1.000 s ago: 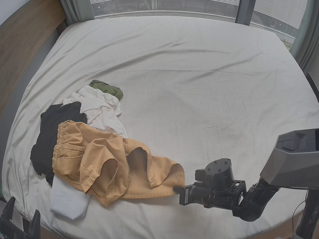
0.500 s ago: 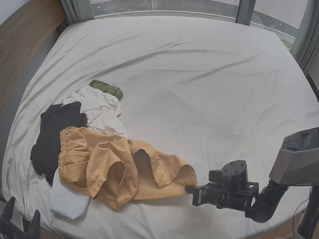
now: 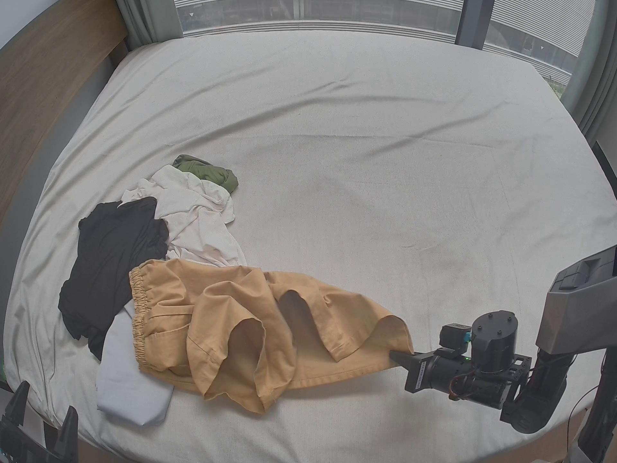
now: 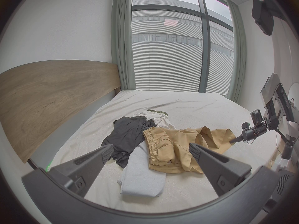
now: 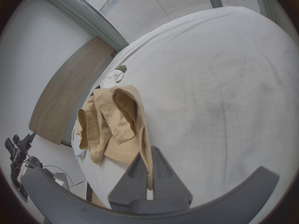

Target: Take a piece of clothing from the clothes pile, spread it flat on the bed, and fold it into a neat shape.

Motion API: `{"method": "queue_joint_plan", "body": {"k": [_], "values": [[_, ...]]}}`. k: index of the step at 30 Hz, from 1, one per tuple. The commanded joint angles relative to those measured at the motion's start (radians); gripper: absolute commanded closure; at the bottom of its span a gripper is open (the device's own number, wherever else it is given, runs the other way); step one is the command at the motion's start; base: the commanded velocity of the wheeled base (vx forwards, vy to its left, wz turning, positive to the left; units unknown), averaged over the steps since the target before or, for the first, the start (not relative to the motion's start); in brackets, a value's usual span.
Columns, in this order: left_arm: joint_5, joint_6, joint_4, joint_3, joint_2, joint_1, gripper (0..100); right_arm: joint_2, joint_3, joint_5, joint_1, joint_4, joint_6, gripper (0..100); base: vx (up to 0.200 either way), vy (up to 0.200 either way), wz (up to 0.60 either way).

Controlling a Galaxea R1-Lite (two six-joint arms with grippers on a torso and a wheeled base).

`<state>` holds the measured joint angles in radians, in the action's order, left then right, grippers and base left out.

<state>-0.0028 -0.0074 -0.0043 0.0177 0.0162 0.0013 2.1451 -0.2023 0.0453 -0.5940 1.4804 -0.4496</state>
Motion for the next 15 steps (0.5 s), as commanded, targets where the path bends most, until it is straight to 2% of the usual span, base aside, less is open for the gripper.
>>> {"method": "queue_joint_plan", "body": {"k": [1,15], "values": [[0.0,0.0,0.0,-0.018,-0.016,0.0,0,0.002,0.075,0.002,0.04,0.044,0.002,100,0.0,0.0,0.0],[0.0,0.0,-0.002,-0.018,-0.016,0.0,0,-0.016,0.172,0.002,0.108,0.06,0.031,100,0.0,0.0,0.0]]}}
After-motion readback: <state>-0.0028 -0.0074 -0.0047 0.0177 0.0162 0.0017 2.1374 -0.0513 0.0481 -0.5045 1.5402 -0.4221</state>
